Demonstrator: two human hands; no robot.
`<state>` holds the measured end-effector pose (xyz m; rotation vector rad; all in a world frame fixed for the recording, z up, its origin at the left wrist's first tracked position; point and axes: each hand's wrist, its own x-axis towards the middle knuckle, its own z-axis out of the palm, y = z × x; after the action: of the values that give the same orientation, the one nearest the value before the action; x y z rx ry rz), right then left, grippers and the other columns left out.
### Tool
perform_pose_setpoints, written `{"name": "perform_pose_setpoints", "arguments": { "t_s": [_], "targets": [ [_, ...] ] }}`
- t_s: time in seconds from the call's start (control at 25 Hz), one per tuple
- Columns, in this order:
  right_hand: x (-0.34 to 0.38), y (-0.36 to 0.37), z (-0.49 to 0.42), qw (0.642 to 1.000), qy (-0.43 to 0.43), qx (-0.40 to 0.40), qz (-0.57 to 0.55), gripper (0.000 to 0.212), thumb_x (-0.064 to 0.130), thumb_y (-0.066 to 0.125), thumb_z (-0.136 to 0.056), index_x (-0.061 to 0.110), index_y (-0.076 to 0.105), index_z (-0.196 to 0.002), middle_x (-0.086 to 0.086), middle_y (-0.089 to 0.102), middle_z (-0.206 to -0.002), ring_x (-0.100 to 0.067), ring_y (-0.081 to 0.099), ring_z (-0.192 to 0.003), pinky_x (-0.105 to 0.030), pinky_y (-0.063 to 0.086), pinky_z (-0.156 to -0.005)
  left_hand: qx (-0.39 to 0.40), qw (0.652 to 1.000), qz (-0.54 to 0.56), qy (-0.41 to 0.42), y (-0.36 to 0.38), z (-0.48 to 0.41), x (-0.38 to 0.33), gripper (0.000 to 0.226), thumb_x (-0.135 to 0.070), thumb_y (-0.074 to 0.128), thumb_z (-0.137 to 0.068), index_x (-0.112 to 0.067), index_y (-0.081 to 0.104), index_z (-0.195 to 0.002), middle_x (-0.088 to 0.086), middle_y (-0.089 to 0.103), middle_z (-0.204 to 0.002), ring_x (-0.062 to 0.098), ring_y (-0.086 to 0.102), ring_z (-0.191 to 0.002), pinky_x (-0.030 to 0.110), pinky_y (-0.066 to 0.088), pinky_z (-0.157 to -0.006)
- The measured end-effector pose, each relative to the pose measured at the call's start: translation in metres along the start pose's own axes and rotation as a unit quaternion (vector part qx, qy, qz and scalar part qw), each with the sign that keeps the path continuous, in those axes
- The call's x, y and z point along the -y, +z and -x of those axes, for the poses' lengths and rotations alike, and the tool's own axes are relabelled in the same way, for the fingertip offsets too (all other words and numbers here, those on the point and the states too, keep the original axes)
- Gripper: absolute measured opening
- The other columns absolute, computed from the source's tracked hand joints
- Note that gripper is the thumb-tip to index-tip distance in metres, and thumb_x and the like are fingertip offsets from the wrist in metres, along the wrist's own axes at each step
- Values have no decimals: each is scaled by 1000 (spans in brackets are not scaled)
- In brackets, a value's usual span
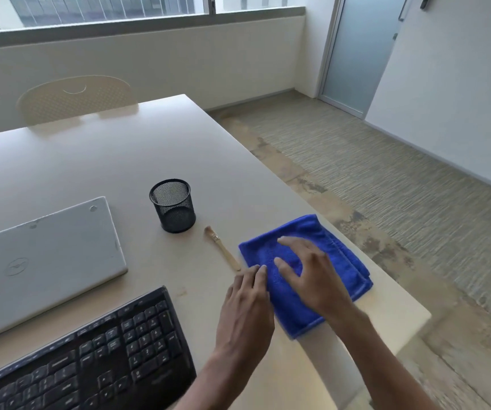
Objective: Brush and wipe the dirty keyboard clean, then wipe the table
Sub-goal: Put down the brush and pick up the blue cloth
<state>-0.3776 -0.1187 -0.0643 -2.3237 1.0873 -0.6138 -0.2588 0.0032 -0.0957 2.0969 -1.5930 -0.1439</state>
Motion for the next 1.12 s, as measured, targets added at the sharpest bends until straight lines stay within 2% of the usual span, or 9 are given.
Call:
{"name": "perform_pose_setpoints", "arguments": {
  "t_s": [0.2, 0.28, 0.36, 0.52, 0.64, 0.76, 0.92, 1.04, 1.12],
  "targets": [
    [-5, 29, 51, 989, -29, 101, 106, 79, 55, 45, -100, 18, 19, -164, 4, 8, -172, -5, 0, -158, -31, 4, -128, 20, 999, 20, 22, 2, -4, 7, 70, 7, 62, -82, -6, 52, -150, 5, 56, -149, 20, 47, -138, 28, 40, -117],
    [-8, 40, 64, 986, -15, 68, 154, 75, 53, 37, -100, 13, 24, -162, 0, 11, -169, -12, 11, -158, -36, 7, -126, 35, 998, 60, 8, -4, -6, 6, 69, 12, 51, -85, -7, 51, -152, 4, 53, -152, 14, 42, -142, 12, 24, -119],
    [-9, 44, 72, 988, -1, 20, 156, 60, 30, 38, -98, 8, 44, -154, -4, 28, -161, -19, 38, -150, -35, 15, -123, 27, 994, 103, -9, -8, -4, 2, 67, 15, 44, -88, -9, 53, -150, 3, 54, -151, 11, 45, -141, 3, 18, -114],
    [14, 21, 79, 993, 107, -40, -14, 45, 17, 35, -110, 15, 46, -153, 2, 52, -154, 5, 41, -141, -15, 22, -121, -38, 965, 243, -87, -8, 12, -13, 48, -6, 57, -101, -15, 54, -148, -4, 55, -147, 2, 54, -131, 17, 39, -114],
    [41, 0, 87, 966, 176, -78, -175, 37, 27, 46, -109, 21, 58, -144, 17, 67, -91, 9, 63, -89, -11, 49, -87, 6, 876, 423, -233, -19, 24, -32, 47, -36, 59, -103, -25, 52, -149, -9, 59, -143, -2, 59, -124, 21, 47, -106],
    [76, -9, 95, 958, 170, -80, -219, 37, 32, 46, -107, 12, 65, -131, 21, 57, -77, 5, 59, -73, -11, 47, -73, 29, 758, 592, -273, -33, 31, -43, 53, -53, 50, -106, -32, 46, -155, -16, 52, -153, 1, 52, -137, 37, 39, -122],
    [137, -6, 103, 959, 122, -26, -256, 37, 28, 43, -110, 21, 60, -142, 14, 72, -102, 5, 66, -95, -14, 50, -89, -25, 731, 650, -207, -53, 44, -28, 52, -54, 36, -111, -32, 44, -157, -6, 52, -158, 15, 45, -148, 49, 32, -125],
    [181, 17, 107, 966, 74, 23, -246, 45, 36, 40, -110, 26, 48, -153, 11, 66, -136, 3, 58, -126, -27, 45, -112, -62, 624, 736, -254, -88, 66, -11, 67, -55, 43, -108, -12, 38, -159, 25, 36, -161, 45, 27, -154, 61, 18, -128],
    [213, 36, 109, 967, 60, 57, -241, 47, 37, 40, -110, 27, 43, -156, 13, 59, -145, 6, 51, -133, -17, 38, -115, -108, 597, 739, -295, -108, 86, 11, 62, -49, 39, -108, -6, 48, -152, 26, 64, -136, 36, 57, -136, 51, 43, -119]
  ]
}}
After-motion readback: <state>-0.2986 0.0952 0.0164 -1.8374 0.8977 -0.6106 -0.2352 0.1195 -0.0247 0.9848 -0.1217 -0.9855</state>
